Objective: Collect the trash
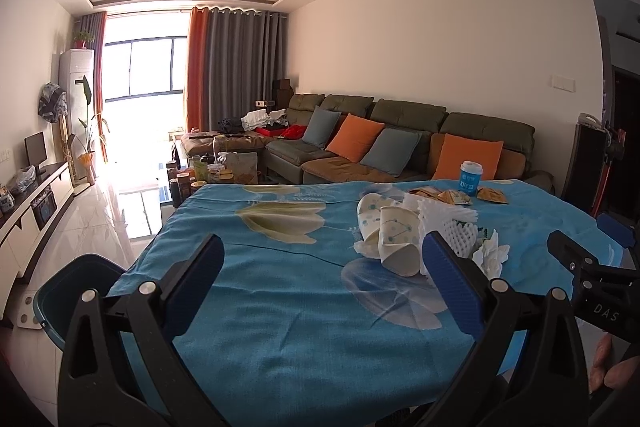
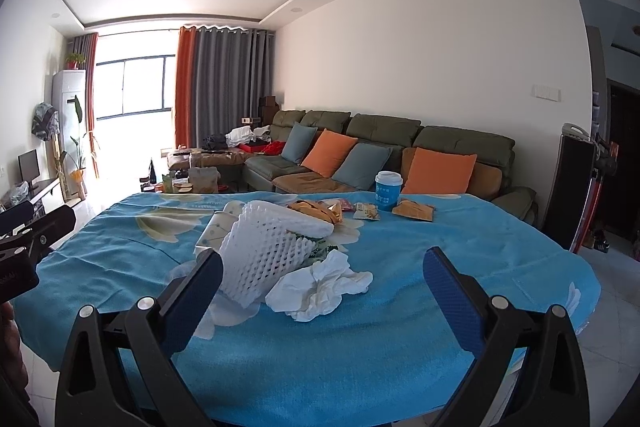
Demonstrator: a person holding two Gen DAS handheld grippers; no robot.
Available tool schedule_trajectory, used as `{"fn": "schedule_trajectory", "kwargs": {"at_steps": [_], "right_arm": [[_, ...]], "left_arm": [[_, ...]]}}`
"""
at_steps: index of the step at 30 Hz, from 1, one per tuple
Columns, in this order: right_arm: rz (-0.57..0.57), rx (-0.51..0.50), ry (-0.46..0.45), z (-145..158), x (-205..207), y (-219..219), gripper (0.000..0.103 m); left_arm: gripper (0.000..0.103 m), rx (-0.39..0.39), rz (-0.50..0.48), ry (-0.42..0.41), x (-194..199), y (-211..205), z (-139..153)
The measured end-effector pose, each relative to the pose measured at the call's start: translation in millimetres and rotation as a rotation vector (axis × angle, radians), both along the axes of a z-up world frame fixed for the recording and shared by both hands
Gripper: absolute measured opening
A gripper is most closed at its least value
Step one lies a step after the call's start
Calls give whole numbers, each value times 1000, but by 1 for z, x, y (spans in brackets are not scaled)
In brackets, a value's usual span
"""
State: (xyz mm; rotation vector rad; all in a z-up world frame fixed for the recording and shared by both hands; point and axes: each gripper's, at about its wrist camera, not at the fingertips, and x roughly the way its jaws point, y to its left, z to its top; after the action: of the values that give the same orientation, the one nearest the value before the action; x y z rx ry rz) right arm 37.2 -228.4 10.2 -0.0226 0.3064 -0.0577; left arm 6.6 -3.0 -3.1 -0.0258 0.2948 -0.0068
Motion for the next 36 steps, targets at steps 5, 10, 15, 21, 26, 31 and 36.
{"fn": "schedule_trajectory", "kwargs": {"at_steps": [5, 10, 15, 21, 26, 31, 36], "right_arm": [[-1, 3, 13, -2, 2, -2, 97], [-2, 5, 29, -4, 4, -3, 97], [-7, 11, 40, -6, 6, -5, 97], [-6, 13, 44, -5, 5, -6, 97], [-3, 7, 39, -4, 4, -3, 97], [4, 1, 65, -7, 8, -1, 97], [7, 9, 125, -16, 24, -5, 97]], "left_arm": [[98, 1, -2, 7, 1, -1, -1], [98, 9, 1, 17, 3, -1, -3], [98, 7, 11, 23, 4, 2, -1], [98, 10, 22, 21, 1, 4, 1], [98, 0, 31, 37, 4, 7, -1], [98, 0, 33, 47, 5, 9, -4], [98, 18, 12, 53, 12, 6, -9]]}}
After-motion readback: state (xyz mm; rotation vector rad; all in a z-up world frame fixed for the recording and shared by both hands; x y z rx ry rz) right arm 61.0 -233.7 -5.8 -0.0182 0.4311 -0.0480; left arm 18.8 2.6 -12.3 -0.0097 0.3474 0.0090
